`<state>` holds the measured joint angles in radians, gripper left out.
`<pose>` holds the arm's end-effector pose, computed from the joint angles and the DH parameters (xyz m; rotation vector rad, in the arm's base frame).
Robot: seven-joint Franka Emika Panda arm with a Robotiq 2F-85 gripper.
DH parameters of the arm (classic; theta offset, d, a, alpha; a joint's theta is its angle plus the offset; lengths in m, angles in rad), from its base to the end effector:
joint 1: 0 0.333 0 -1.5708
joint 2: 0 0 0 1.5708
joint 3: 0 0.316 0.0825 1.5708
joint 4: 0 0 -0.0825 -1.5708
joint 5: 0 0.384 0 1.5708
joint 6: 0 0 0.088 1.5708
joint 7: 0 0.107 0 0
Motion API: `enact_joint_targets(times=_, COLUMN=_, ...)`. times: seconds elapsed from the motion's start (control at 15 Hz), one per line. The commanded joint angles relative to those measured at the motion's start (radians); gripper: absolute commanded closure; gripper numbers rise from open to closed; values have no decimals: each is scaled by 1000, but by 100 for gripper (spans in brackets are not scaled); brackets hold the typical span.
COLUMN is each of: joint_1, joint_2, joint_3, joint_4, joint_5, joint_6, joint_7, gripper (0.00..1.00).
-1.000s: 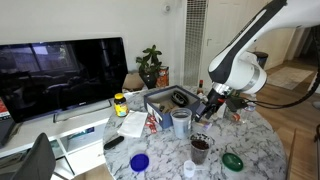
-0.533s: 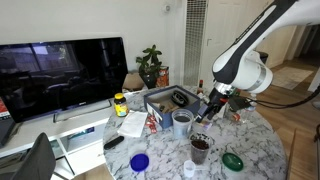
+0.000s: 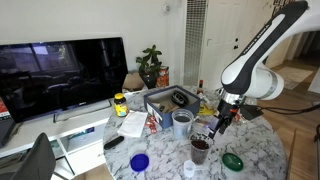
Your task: Put the silver cup in the larger clear cup then put the small clear cup inside the silver cup.
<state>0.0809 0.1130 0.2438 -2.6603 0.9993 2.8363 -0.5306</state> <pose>0.3973 0.0910 0.1995 -2.7987 0.1405 -0.1153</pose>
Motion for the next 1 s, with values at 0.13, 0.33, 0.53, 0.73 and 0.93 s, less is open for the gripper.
enact_joint_targets(times=0.13, joint_1=8, joint_2=-13, joint_3=20, joint_4=-19, joint_5=50, joint_6=5, joint_7=25, gripper=0)
enact_joint_targets(times=0.33, joint_1=9, joint_2=6, joint_3=30, joint_4=-11, joint_5=104, joint_6=22, joint_7=22, gripper=0)
enact_joint_targets(times=0.53, joint_1=14, joint_2=22, joint_3=37, joint_4=-9, joint_5=132, joint_6=43, joint_7=25, gripper=0)
enact_joint_targets(times=0.73, joint_1=14, joint_2=41, joint_3=50, joint_4=5, joint_5=202, joint_6=75, joint_7=-8, gripper=0)
enact_joint_targets(times=0.93, joint_1=14, joint_2=54, joint_3=67, joint_4=17, joint_5=263, joint_6=113, joint_7=-34, gripper=0)
